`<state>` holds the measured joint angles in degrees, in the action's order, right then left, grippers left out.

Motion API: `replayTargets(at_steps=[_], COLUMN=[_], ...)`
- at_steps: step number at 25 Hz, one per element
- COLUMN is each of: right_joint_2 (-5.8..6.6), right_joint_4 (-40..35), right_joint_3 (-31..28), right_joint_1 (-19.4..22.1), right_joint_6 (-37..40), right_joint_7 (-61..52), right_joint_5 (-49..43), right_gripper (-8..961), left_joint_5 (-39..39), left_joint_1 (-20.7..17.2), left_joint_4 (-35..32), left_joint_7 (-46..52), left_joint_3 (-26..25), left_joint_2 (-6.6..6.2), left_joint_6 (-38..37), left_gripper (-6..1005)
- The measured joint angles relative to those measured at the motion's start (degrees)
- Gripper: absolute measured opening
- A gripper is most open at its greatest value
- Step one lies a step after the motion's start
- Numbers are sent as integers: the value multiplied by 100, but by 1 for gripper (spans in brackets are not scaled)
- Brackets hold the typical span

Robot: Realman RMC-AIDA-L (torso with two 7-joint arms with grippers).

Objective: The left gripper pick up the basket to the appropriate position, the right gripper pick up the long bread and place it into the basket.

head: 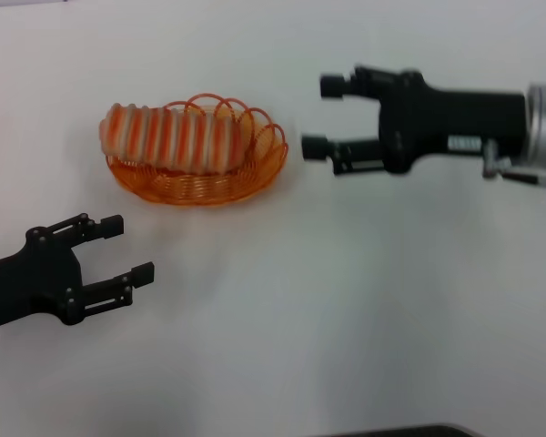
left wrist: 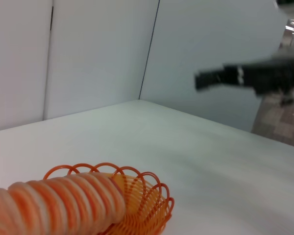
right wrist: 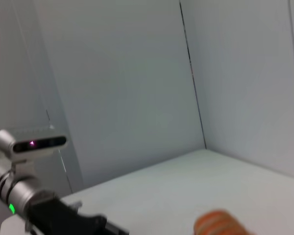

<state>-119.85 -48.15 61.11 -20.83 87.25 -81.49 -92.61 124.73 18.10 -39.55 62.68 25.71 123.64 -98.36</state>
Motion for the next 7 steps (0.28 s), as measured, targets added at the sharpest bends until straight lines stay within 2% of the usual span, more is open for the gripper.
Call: replayTargets(at_steps=[7], right_joint_2=[32], right_joint_4=[951], right_joint_3=[-112], right_joint_1=[393], right_joint_6=[91], right_joint_7=[1059], right_joint_5=[-128], right_gripper=[946], left_joint_5=[10], left_joint_1=[20], left_joint_4=[117], left_joint_7=[14], left_joint_3=[-48], left_joint_2=[-8], left_joint_6=[-2], left_gripper=[781])
